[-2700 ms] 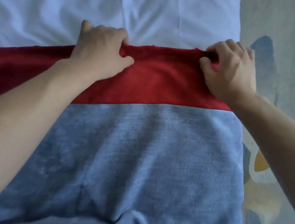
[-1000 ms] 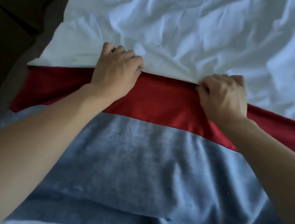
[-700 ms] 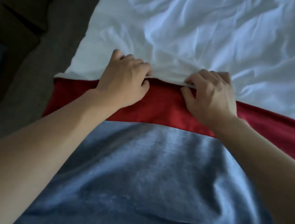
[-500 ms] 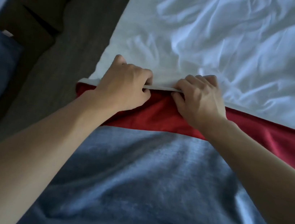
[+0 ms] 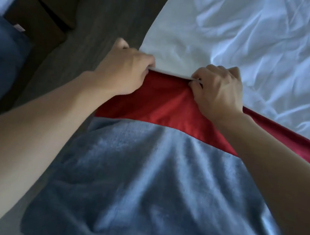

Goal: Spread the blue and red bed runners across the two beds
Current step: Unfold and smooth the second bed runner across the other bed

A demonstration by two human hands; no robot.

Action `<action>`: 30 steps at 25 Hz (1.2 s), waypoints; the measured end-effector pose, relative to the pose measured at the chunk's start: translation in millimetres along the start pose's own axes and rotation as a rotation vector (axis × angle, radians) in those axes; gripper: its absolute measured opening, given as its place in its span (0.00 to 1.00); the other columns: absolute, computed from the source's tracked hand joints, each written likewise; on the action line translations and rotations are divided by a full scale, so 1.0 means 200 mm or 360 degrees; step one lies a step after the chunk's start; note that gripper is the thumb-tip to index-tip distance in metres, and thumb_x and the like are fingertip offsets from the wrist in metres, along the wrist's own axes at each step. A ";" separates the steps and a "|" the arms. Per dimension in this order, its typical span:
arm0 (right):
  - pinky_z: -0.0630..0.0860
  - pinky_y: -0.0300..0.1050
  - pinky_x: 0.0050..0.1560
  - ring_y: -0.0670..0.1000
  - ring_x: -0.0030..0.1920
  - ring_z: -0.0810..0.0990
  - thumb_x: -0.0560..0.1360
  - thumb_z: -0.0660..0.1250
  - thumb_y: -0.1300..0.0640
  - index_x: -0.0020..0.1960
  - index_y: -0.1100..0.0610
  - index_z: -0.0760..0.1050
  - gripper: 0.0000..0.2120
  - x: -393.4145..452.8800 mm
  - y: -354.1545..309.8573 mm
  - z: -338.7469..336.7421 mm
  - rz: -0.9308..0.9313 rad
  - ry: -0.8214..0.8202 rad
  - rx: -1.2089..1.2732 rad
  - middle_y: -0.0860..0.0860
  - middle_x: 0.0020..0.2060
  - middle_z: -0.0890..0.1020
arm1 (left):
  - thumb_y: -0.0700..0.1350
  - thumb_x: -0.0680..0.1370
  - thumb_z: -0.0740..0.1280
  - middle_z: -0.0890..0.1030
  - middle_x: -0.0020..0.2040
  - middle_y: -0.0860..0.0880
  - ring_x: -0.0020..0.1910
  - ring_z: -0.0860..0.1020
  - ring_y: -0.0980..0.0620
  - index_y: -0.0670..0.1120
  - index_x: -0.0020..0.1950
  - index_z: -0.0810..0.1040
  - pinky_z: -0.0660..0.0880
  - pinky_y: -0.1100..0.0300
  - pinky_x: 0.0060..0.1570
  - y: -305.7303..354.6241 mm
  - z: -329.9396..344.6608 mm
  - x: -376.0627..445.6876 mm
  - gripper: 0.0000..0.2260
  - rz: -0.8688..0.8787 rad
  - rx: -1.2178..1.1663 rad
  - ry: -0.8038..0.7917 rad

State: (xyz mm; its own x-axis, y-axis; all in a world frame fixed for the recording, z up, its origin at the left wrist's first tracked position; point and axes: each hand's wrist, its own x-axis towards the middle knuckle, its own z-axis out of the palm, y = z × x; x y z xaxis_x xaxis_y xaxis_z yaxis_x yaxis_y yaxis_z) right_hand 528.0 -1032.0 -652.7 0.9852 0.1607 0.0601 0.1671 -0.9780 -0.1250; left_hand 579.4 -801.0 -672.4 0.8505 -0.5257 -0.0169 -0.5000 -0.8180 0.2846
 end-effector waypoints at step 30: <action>0.70 0.54 0.44 0.60 0.41 0.77 0.74 0.69 0.59 0.44 0.57 0.81 0.02 -1.49 -0.18 -0.24 -0.0097 0.0208 0.0268 0.54 0.39 0.79 | 0.44 0.75 0.70 0.77 0.55 0.47 0.54 0.76 0.42 0.47 0.56 0.76 0.65 0.48 0.55 0.75 0.08 -1.17 0.11 -0.0174 0.0036 0.0106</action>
State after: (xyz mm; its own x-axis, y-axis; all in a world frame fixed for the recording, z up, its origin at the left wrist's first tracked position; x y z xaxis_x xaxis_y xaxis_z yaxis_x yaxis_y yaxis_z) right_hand 227.2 -1051.3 -619.1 0.9616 0.1894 0.1988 0.2409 -0.9292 -0.2802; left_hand 303.1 -804.7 -641.8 0.9087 -0.4170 0.0173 -0.4065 -0.8750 0.2629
